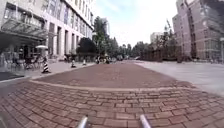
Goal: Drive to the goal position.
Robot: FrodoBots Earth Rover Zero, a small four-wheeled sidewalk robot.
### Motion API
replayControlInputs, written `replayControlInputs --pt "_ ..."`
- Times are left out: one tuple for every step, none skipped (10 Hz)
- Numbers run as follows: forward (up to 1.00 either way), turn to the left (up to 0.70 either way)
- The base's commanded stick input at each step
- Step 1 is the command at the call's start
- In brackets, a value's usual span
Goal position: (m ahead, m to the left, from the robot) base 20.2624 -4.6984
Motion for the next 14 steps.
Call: replayControlInputs --pt "0.7 0.0" --pt "0.7 0.0" --pt "0.7 0.0" --pt "0.7 0.0" --pt "0.7 0.0" --pt "0.7 0.0" --pt "0.7 0.0" --pt "0.7 0.0" --pt "0.7 0.0" --pt "0.7 0.0" --pt "0.7 0.0" --pt "0.7 0.0" --pt "0.7 0.0" --pt "0.7 0.0"
